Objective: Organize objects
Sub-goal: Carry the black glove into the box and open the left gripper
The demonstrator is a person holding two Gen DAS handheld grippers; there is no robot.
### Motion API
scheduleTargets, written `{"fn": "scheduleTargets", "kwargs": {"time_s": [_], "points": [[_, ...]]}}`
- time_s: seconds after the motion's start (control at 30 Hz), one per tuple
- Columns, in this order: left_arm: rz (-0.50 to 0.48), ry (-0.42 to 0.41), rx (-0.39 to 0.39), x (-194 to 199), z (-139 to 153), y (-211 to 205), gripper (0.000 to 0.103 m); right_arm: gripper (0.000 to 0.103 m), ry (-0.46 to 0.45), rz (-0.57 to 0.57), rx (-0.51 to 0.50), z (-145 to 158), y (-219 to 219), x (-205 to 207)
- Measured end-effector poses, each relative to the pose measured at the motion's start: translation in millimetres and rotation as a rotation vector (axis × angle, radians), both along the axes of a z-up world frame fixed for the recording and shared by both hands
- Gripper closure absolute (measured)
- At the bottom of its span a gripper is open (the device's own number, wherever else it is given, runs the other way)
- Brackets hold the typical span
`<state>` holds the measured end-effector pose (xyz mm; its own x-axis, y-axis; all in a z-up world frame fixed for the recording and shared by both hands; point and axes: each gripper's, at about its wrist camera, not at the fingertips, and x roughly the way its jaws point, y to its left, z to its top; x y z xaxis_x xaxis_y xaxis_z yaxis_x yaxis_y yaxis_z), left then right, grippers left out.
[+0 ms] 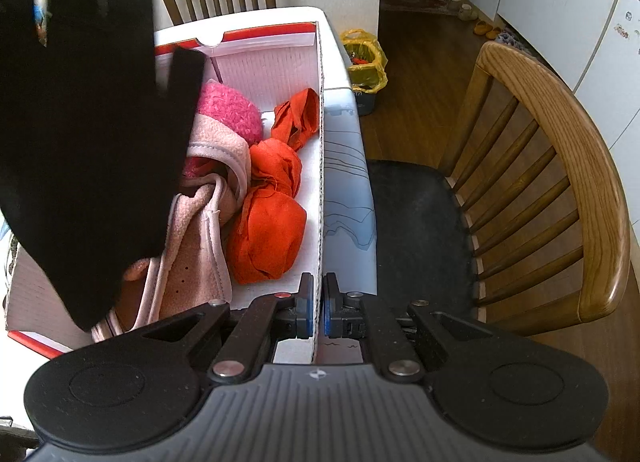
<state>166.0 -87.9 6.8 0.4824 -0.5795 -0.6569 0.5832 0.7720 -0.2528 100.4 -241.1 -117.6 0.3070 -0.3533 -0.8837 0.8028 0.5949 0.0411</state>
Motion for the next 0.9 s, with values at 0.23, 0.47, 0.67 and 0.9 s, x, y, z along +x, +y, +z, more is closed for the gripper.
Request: {"fn": "scheduleTargets", "kwargs": {"time_s": [0.23, 0.47, 0.67, 0.9], "points": [[-0.044, 0.082, 0.067, 9.9, -41.7, -21.3, 0.102, 0.099, -0.002, -0.001, -0.003, -0.3, 1.7, -0.2], [-0.046, 0.16, 0.136, 20.1, -83.8, -30.0, 0.102, 0.099, 0.003, 0.0, -0.007, -1.0, 3.1, 1.9], [-0.052, 0.199, 0.198, 25.1, -106.1, -35.7, 0.102, 0.099, 0.003, -0.003, -0.005, -0.9, 4.8, 1.3], [-0.049, 0.235, 0.236, 27.7, -119.2, -33.6, 0.097, 0.099, 0.002, -0.009, -0.003, -2.8, 3.4, -0.1]]}}
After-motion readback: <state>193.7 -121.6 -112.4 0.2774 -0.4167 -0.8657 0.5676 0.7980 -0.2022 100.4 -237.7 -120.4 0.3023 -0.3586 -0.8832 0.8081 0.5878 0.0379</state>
